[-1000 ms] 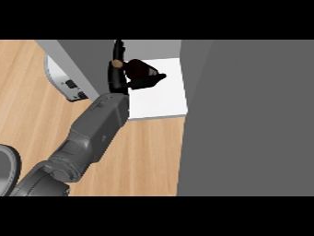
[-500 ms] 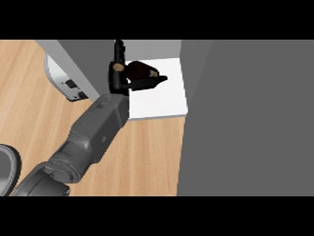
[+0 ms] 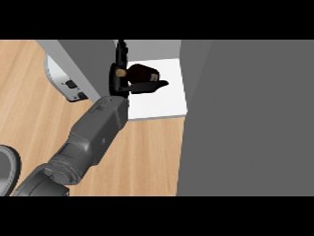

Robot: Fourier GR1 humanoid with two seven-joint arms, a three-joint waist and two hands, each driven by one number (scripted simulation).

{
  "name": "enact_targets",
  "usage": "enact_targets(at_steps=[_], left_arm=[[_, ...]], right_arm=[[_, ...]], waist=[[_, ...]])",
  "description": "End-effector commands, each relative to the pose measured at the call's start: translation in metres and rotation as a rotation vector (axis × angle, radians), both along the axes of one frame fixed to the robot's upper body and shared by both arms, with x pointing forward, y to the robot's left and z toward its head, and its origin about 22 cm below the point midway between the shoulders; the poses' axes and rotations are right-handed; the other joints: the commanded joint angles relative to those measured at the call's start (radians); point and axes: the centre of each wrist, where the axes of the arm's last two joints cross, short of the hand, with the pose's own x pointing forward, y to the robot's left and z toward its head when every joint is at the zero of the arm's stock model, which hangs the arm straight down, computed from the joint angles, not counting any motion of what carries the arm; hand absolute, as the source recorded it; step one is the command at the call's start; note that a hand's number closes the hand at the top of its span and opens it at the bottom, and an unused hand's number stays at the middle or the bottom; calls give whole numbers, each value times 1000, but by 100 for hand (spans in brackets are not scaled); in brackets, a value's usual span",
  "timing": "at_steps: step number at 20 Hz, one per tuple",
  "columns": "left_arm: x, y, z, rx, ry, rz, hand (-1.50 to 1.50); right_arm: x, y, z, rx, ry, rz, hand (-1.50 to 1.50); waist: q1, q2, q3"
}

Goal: Pick up the wine, place it into the cabinet and close the cabinet

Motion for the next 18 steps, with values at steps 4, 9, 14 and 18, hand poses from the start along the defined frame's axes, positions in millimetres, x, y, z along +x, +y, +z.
enact_targets(at_steps=[4, 9, 14, 18], left_arm=[[-7, 7, -14, -72, 10, -24, -150], [-7, 6, -13, -136, 14, -8, -150], [-13, 6, -18, -157, 12, -59, -150], [-13, -6, -8, -160, 22, -80, -150]], right_arm=[[-12, 3, 7, 14, -3, 23, -150], [-15, 3, 5, 36, 9, 20, -150], [-10, 7, 5, 24, -3, -3, -150], [-18, 2, 11, 15, 21, -13, -150]], waist=[[19, -7, -1], [-3, -11, -1], [24, -16, -1], [29, -21, -1]])
